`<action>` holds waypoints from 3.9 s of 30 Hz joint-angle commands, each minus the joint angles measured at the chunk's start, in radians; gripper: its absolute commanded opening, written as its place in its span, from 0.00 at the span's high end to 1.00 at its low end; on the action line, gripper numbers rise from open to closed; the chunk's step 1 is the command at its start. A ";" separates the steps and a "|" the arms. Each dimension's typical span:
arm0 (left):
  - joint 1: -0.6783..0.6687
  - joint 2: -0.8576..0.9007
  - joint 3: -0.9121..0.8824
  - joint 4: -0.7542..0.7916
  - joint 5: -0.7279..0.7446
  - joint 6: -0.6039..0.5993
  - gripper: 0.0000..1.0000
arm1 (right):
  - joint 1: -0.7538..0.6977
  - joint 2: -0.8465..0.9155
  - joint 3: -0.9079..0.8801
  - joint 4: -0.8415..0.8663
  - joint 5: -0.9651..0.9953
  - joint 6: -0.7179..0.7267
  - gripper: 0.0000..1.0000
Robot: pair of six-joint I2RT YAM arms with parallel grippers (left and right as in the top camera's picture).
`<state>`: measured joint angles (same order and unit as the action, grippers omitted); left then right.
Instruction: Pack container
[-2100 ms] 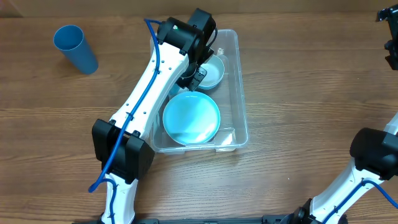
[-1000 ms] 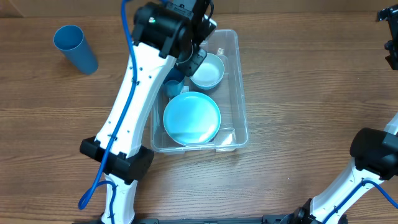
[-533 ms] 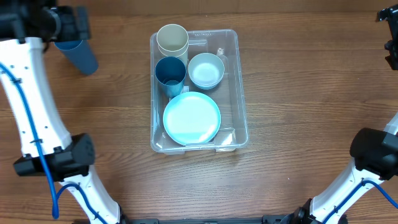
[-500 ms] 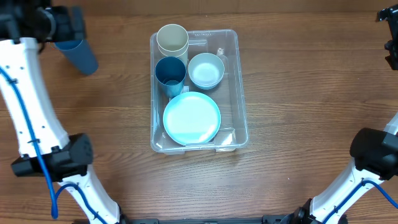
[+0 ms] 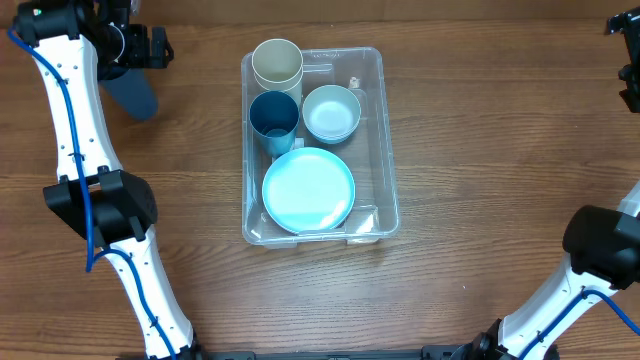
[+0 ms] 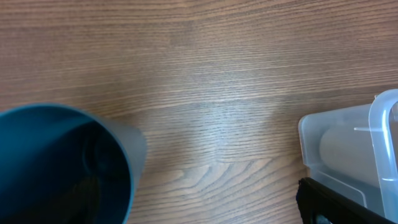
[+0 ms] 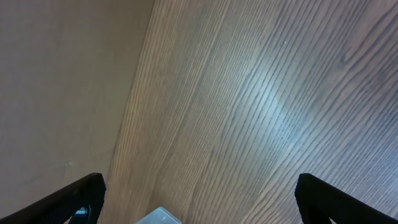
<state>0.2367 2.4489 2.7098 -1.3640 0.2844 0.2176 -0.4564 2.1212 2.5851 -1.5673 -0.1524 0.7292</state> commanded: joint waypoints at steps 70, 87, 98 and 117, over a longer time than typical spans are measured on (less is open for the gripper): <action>-0.585 -0.537 -0.152 -0.309 -0.135 0.049 0.96 | -0.002 -0.008 0.012 0.002 0.004 0.004 0.00; -0.584 -0.374 -0.233 -0.185 -0.267 0.063 0.62 | -0.002 -0.008 0.012 0.002 0.004 0.004 0.00; -0.586 -0.385 -0.233 -0.207 -0.258 -0.001 0.45 | -0.002 -0.008 0.012 0.002 0.005 0.004 0.00; -0.613 -0.589 -0.222 -0.325 -0.154 -0.064 0.00 | -0.002 -0.008 0.012 0.002 0.004 0.004 0.00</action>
<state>-0.3599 1.8500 2.4870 -1.6875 0.1135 0.1856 -0.4564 2.1212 2.5851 -1.5677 -0.1524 0.7288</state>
